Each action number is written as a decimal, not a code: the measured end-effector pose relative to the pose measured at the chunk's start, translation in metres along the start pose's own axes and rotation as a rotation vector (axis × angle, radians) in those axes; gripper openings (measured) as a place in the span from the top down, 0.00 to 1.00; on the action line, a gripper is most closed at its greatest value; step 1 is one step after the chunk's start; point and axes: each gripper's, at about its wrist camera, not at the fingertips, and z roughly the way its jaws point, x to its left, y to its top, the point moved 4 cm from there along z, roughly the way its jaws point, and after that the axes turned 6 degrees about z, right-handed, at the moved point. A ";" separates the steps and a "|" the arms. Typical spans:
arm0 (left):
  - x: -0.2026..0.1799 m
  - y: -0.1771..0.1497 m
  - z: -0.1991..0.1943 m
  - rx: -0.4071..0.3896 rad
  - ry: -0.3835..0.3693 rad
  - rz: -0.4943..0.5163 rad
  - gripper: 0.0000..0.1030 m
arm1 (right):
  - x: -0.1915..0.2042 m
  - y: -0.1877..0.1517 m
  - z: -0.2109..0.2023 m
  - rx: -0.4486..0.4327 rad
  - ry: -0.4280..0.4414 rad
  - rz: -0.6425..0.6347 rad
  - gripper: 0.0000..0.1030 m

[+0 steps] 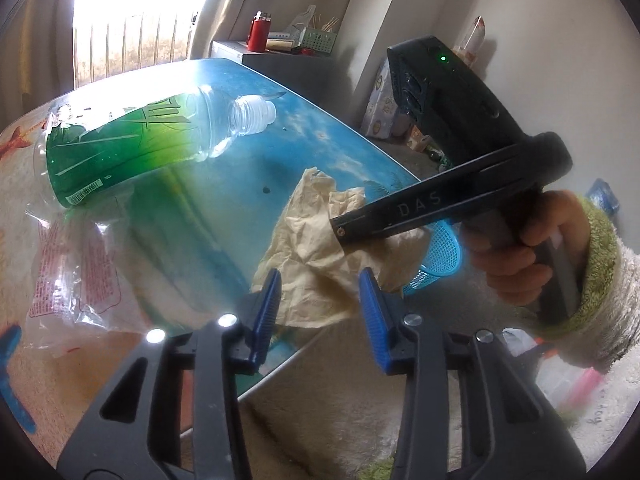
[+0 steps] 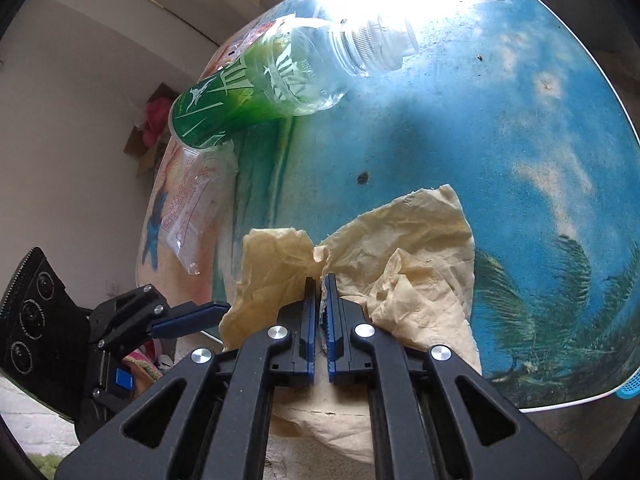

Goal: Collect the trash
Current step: 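Bring the tan paper toward the left tool while the left tool closes on it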

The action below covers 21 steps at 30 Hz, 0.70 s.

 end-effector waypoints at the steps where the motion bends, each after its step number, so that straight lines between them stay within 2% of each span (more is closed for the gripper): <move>1: 0.001 -0.001 0.003 0.007 0.010 0.003 0.64 | 0.000 0.000 -0.001 0.001 0.018 0.010 0.93; 5: 0.005 -0.003 0.015 0.052 0.063 0.010 0.68 | -0.001 -0.002 -0.006 -0.011 0.052 0.017 0.86; 6: 0.007 -0.005 0.019 0.070 0.078 0.010 0.69 | 0.000 -0.003 -0.010 -0.027 0.051 0.012 0.79; 7: 0.008 -0.006 0.022 0.085 0.091 0.008 0.70 | 0.002 -0.004 -0.016 -0.050 0.050 0.005 0.72; 10: 0.008 -0.005 0.022 0.090 0.109 0.017 0.72 | 0.006 -0.008 -0.045 -0.150 0.057 -0.011 0.61; 13: 0.008 -0.004 0.023 0.096 0.124 0.027 0.73 | 0.004 -0.017 -0.078 -0.261 0.074 -0.002 0.52; 15: 0.007 -0.004 0.023 0.101 0.137 0.041 0.73 | -0.002 -0.026 -0.091 -0.308 0.049 0.015 0.48; 17: 0.006 -0.004 0.023 0.104 0.147 0.050 0.73 | -0.012 -0.034 -0.092 -0.313 -0.005 0.035 0.47; 21: 0.007 -0.004 0.024 0.102 0.148 0.048 0.73 | -0.028 -0.041 -0.074 -0.252 -0.067 0.078 0.47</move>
